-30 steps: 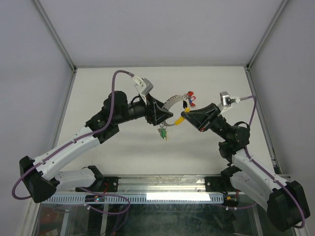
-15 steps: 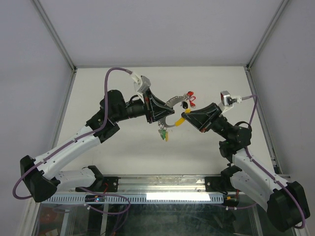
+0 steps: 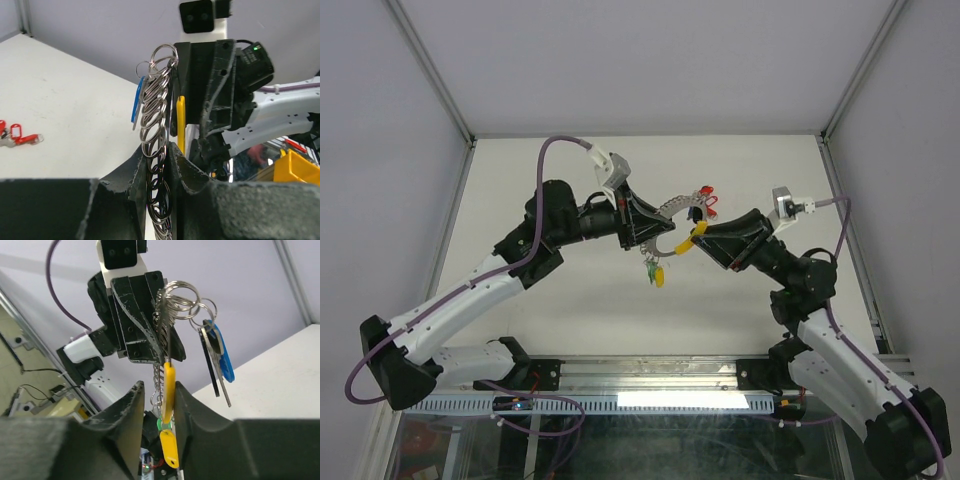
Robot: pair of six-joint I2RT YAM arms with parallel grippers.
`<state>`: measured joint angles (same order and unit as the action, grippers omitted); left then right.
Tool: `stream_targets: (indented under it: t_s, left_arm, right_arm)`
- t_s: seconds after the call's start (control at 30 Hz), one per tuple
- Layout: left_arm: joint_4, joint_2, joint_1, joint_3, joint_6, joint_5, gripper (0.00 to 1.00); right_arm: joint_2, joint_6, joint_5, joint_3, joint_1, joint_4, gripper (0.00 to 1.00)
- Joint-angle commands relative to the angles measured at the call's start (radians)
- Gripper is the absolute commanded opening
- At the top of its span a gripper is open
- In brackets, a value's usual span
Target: Put the keys on the keyring
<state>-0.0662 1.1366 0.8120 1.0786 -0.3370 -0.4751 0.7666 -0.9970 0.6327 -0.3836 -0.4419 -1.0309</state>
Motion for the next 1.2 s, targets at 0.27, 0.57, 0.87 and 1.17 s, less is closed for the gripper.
stream_targets:
  t_s: [0.27,0.57,0.87,1.17]
  left_arm:
    - [0.443,0.036,-0.006,0.257,0.328,0.304,0.00]
    - [0.432,0.044,-0.005,0.268,0.416,0.401,0.00]
    - [0.311,-0.036,-0.004,0.153,0.558,0.283,0.00]
    - [0.263,-0.165,-0.004,0.042,0.865,0.011,0.00]
  right_arm:
    - [-0.253,0.500,-0.395,-0.193,0.000,0.921,0.50]
    - [-0.220,0.686,-0.432,-0.319,0.000,1.126,0.53]
    - [-0.269,0.830,-0.397,-0.295,-0.001,1.008,0.53]
    - [-0.330,0.985,-0.309,-0.253,0.000,0.824,0.52]
